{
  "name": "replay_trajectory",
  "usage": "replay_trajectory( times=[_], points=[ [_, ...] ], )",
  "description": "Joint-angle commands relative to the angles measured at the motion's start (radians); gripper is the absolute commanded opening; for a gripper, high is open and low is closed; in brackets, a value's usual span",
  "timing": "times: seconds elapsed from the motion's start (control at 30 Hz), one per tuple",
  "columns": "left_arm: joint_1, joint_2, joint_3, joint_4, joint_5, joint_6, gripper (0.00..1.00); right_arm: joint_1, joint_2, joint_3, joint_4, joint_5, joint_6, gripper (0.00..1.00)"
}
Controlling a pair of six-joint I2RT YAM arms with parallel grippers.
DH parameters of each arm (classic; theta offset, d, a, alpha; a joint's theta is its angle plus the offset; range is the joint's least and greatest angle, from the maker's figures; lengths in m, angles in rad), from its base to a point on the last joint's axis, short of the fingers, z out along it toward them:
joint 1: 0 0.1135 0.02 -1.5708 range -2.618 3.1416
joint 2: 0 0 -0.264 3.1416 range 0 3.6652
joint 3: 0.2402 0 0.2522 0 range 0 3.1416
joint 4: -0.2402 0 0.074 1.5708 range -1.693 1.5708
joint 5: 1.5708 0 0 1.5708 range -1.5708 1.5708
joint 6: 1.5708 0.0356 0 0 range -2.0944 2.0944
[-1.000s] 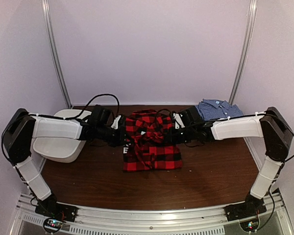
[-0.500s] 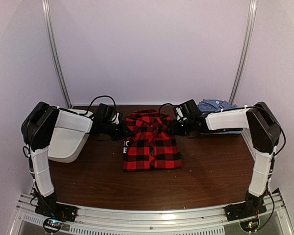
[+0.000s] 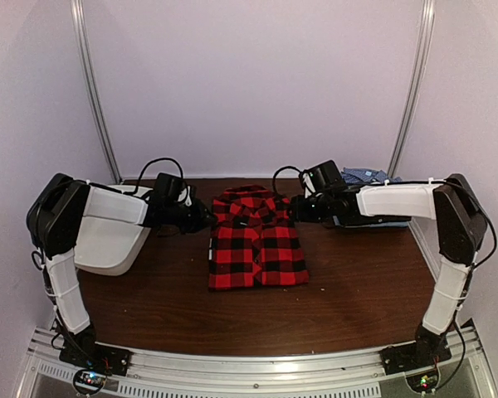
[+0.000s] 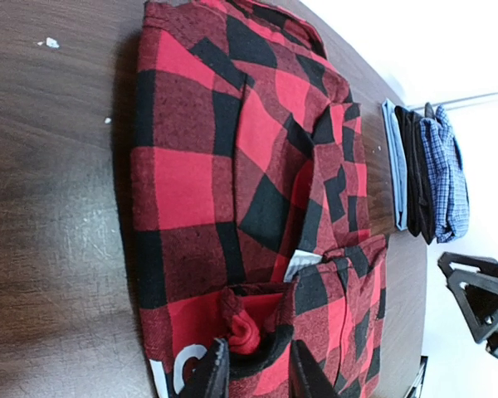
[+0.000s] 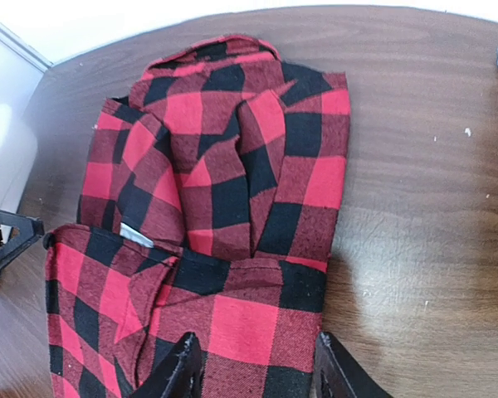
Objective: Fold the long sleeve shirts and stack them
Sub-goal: Adjust the 2/3-rectangle-folded shirt at the center of the board.
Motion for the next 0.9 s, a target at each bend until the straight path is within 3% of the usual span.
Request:
replay_trajectory(
  times=[0.0,0.43,0.67,0.87],
  points=[
    [0.007,-0.043,-0.003,0.028,-0.030,0.036,0.29,0.044,-0.044,0.009,-0.017,0.039,-0.031,0.47],
    [-0.041,-0.108,0.021,-0.050,-0.074,0.112,0.29,0.085,0.148,0.124,-0.025,-0.015,-0.092,0.38],
    [-0.112,0.004,0.103,-0.058,-0.020,0.130,0.25,0.085,0.320,0.263,-0.052,-0.059,-0.095,0.39],
    [-0.123,0.088,0.133,-0.073,-0.036,0.132,0.23,0.086,0.327,0.268,-0.064,-0.046,-0.089,0.41]
  ],
)
